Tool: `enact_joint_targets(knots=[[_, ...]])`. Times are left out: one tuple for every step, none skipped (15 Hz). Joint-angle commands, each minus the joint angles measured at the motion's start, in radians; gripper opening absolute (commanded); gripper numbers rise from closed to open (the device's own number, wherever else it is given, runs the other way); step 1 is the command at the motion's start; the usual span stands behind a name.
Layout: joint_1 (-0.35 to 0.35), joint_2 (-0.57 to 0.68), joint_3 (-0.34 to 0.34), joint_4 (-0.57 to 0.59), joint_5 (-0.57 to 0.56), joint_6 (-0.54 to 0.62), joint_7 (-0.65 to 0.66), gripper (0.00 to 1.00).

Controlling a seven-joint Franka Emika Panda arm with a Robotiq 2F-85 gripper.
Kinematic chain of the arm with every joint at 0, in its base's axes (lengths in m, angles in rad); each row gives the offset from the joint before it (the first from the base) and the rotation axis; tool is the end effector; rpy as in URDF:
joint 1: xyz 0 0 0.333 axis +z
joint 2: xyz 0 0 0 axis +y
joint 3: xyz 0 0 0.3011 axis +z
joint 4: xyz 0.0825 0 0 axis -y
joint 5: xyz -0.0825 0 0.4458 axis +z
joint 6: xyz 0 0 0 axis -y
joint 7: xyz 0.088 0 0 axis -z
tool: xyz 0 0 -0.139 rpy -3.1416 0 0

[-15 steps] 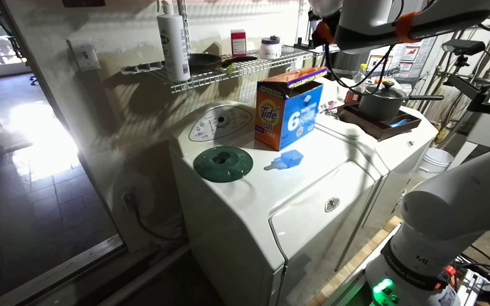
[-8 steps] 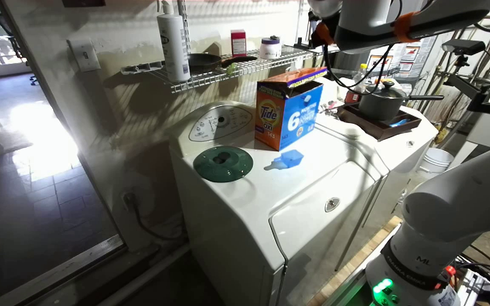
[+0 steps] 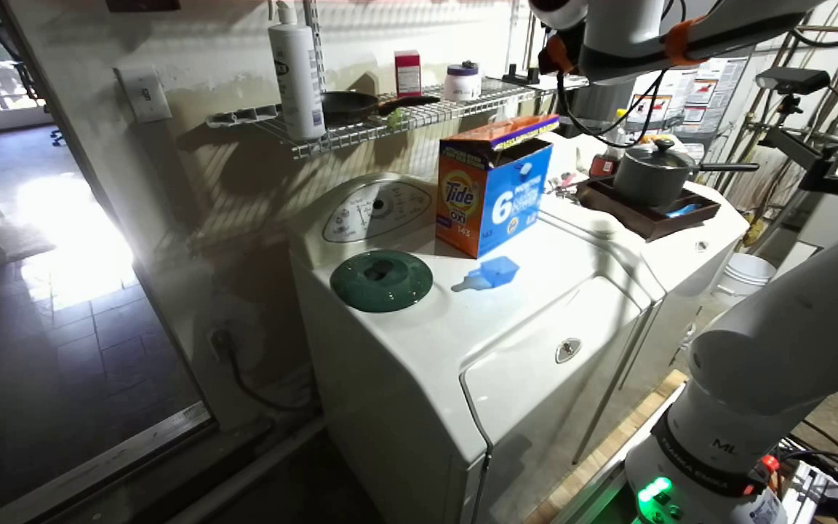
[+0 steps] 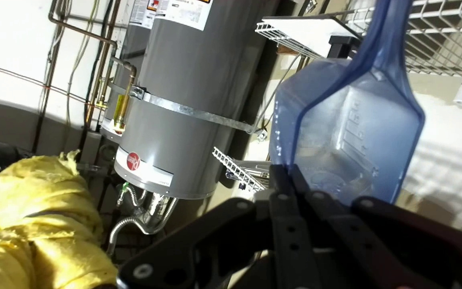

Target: Put the left scoop on the shelf

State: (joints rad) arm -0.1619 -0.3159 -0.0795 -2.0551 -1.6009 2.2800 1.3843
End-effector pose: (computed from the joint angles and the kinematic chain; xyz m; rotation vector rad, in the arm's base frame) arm 0.5641 -0.1935 0.6247 1.7105 -0.7058 1.2616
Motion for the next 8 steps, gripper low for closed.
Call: enact_joint_targets(knots=[[0.026, 0.128, -0.033, 0.129, -0.049, 0.029, 0.115, 0.01], [0.028, 0.157, -0.037, 0.162, -0.046, 0.037, 0.126, 0.01], [0.029, 0.183, -0.038, 0.186, -0.043, 0.042, 0.141, 0.01], [0.028, 0.211, -0.038, 0.217, -0.048, 0.049, 0.152, 0.01], [0.027, 0.241, -0.038, 0.255, -0.044, 0.056, 0.156, 0.01], [0.026, 0.268, -0.037, 0.285, -0.046, 0.061, 0.167, 0.01], [0.026, 0.298, -0.035, 0.322, -0.042, 0.066, 0.171, 0.01], [0.024, 0.329, -0.035, 0.357, -0.038, 0.073, 0.176, 0.01]])
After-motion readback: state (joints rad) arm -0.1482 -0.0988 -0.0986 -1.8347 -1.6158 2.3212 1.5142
